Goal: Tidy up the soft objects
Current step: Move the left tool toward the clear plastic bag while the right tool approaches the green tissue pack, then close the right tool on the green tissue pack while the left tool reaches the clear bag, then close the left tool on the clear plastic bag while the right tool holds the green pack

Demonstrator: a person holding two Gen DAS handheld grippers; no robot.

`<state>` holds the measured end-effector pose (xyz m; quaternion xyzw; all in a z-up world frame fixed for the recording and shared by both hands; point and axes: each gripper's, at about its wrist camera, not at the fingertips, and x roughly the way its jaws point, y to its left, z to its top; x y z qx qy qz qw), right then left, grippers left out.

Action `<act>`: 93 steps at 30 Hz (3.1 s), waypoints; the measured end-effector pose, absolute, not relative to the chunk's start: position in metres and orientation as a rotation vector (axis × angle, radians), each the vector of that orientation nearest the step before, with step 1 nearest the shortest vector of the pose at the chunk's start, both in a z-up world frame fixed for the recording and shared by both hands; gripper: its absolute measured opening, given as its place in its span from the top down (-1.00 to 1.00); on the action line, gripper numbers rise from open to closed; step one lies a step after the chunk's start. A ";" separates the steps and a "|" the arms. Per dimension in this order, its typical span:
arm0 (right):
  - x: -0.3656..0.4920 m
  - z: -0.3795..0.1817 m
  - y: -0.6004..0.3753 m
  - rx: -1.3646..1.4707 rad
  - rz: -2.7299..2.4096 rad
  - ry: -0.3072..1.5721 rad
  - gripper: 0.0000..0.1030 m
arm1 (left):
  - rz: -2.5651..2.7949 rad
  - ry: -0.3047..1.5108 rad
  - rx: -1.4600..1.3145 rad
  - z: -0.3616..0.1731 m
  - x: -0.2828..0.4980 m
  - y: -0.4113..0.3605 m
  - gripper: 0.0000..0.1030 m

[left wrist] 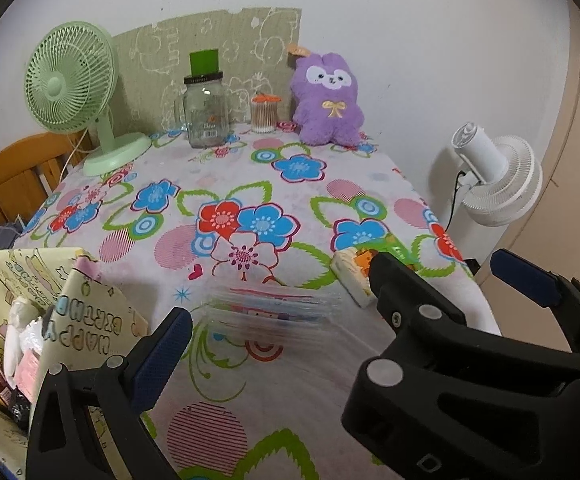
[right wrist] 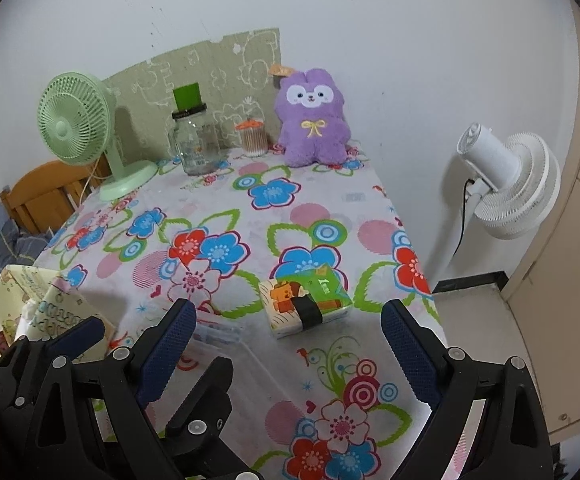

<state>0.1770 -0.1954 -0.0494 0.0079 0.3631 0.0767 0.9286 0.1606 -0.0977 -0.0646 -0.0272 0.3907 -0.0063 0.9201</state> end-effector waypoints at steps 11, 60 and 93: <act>0.202 -0.075 -0.194 -0.002 0.160 0.794 -0.86 | -0.003 0.885 -0.085 -0.093 0.184 -0.097 -0.99; 0.210 -0.116 -0.170 -0.118 0.348 0.928 -0.38 | -0.066 0.964 0.064 -0.120 0.171 -0.096 -0.99; 0.218 -0.098 -0.193 -0.036 0.184 0.852 -0.39 | -0.008 0.948 0.004 -0.113 0.193 -0.102 -0.86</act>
